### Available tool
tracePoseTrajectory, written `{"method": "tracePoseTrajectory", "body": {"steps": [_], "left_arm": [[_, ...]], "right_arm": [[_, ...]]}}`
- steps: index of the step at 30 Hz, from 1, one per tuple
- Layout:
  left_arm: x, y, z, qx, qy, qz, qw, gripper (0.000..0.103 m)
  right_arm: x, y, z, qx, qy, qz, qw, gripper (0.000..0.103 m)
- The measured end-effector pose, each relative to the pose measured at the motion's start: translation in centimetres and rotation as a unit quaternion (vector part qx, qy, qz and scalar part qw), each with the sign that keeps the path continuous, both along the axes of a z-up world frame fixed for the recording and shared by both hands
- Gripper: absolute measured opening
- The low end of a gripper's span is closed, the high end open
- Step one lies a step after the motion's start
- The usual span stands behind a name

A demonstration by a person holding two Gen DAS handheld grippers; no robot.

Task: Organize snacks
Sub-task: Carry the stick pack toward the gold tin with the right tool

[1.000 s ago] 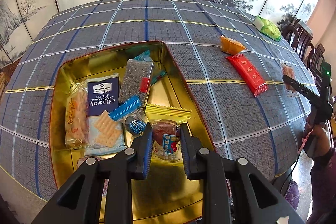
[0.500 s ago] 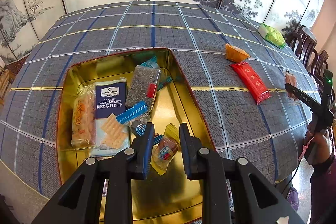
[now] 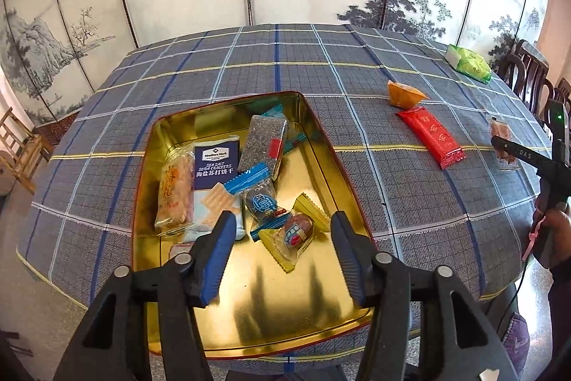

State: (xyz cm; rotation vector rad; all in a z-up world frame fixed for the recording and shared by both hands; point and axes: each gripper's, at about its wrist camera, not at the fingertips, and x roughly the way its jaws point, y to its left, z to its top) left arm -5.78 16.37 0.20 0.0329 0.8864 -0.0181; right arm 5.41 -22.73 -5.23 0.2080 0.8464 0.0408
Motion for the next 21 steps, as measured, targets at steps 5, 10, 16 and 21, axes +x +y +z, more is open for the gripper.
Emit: {"method": "tracePoseTrajectory", "body": {"steps": [5, 10, 16, 21], "left_arm": [[-1.3, 0.2, 0.5, 0.023, -0.024, 0.016, 0.9993, 0.070], [-2.1, 0.5, 0.8, 0.039, -0.038, 0.029, 0.9981, 0.079], [-3.0, 0.9, 1.0, 0.053, -0.049, 0.040, 0.9965, 0.082], [-3.3, 1.2, 1.0, 0.058, -0.053, 0.047, 0.9958, 0.083]], "right_arm": [[-0.1, 0.2, 0.1, -0.008, 0.001, 0.000, 1.000, 0.040], [0.0, 0.3, 0.0, -0.012, 0.003, 0.002, 1.000, 0.040], [-0.6, 0.7, 0.1, -0.024, 0.005, 0.003, 1.000, 0.040], [-2.1, 1.1, 0.7, -0.013, -0.002, 0.007, 1.000, 0.040]]}}
